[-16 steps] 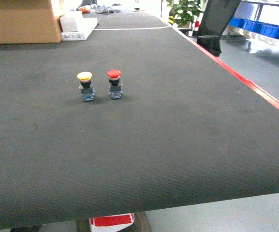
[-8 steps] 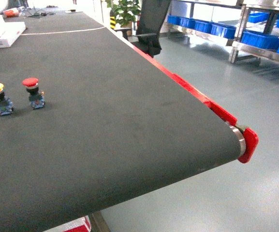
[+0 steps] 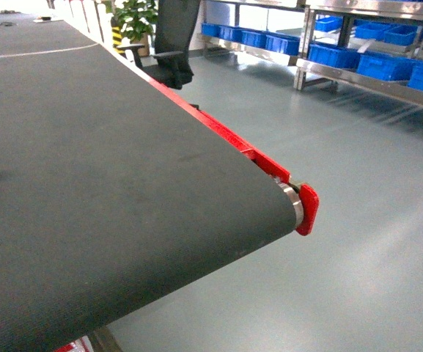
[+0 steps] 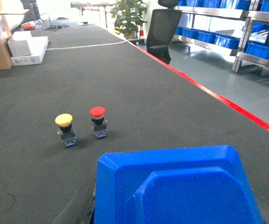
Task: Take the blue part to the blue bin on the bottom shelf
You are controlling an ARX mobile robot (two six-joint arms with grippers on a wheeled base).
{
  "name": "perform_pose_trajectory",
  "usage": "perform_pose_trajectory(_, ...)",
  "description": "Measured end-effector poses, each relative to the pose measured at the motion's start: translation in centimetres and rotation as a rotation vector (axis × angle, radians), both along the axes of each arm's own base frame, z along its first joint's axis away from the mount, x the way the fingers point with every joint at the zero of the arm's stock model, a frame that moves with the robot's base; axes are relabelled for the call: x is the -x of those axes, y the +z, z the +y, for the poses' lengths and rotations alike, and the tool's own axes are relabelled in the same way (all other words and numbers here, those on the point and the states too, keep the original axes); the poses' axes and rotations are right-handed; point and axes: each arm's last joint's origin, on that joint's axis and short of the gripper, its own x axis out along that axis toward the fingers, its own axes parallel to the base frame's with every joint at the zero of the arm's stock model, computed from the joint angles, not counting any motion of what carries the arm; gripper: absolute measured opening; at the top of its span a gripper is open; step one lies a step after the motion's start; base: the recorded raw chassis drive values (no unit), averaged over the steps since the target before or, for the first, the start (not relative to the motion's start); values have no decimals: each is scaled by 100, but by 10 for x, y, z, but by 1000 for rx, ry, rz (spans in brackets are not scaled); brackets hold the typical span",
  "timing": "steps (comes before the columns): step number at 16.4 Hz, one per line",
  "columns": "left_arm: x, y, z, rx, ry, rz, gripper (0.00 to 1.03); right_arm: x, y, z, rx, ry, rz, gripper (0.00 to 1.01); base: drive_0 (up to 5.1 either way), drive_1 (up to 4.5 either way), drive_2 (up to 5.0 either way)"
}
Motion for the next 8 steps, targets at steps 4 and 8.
perform_pose_trajectory(4, 0, 0, 0, 0, 0, 0, 44, 0, 0, 0, 0, 0, 0, 98, -162, -162, -162)
perform_pose_trajectory(8, 0, 0, 0, 0, 0, 0, 44, 0, 0, 0, 0, 0, 0, 98, -159, -159, -159)
